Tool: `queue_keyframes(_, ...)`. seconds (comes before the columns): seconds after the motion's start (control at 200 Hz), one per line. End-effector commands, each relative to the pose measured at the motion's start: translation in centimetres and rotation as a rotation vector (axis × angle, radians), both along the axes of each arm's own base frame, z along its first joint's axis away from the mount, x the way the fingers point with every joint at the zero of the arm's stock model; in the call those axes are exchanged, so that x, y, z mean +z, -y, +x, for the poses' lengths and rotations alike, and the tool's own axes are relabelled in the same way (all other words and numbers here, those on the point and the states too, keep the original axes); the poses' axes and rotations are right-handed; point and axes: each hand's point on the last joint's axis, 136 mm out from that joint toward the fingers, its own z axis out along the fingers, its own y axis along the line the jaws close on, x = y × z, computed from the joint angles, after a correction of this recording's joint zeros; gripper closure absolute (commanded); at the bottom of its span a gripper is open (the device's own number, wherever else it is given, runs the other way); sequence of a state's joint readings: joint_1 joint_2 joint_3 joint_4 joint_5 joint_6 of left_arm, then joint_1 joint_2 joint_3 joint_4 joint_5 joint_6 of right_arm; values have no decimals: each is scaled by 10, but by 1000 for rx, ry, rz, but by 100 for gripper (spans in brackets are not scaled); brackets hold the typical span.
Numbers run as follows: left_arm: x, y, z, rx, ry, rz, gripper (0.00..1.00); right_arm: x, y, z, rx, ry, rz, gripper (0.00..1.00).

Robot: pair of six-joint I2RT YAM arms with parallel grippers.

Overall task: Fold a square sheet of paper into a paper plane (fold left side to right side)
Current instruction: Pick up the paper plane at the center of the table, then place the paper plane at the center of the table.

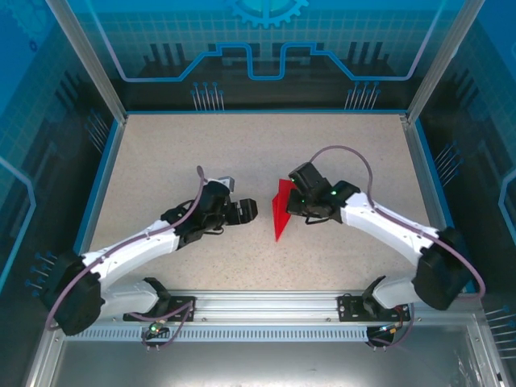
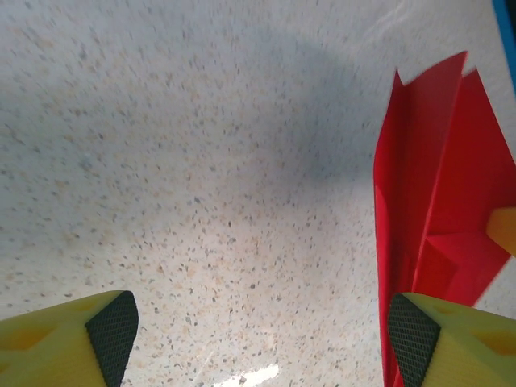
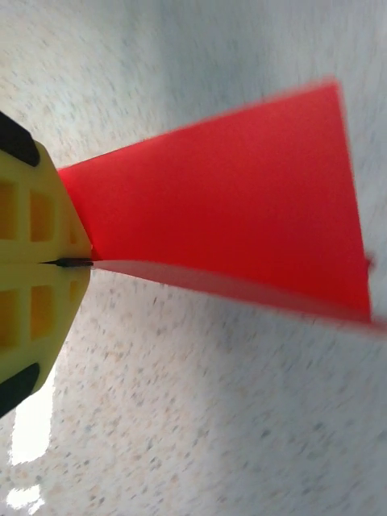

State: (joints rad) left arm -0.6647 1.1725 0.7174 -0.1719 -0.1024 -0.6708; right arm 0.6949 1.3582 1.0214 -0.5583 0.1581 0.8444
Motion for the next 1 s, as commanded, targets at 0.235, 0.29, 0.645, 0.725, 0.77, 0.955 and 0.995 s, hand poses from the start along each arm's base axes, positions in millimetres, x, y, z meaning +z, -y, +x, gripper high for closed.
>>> queue_keyframes(0.235,17,-30,-6,75,79,32,13,-41,-53,-7,517,-2,402,100)
queue_keyframes(0.29,16,-29,-7,70,73,27,12,-52,-49,-3,510,-11,454,100)
queue_keyframes(0.645,13,-24,-7,55,63,25,11,-92,3,4,434,-82,293,74)
queue_keyframes(0.725,11,-25,-7,55,59,28,11,-91,22,7,384,-94,161,63)
queue_keyframes(0.77,11,-24,-6,56,59,28,11,-87,31,6,369,-96,92,60)
queue_keyframes(0.955,12,-24,-5,56,66,26,10,-53,26,-14,396,-33,-64,45)
queue_keyframes(0.995,13,-24,-5,56,69,23,9,-50,20,-20,401,-32,-56,43)
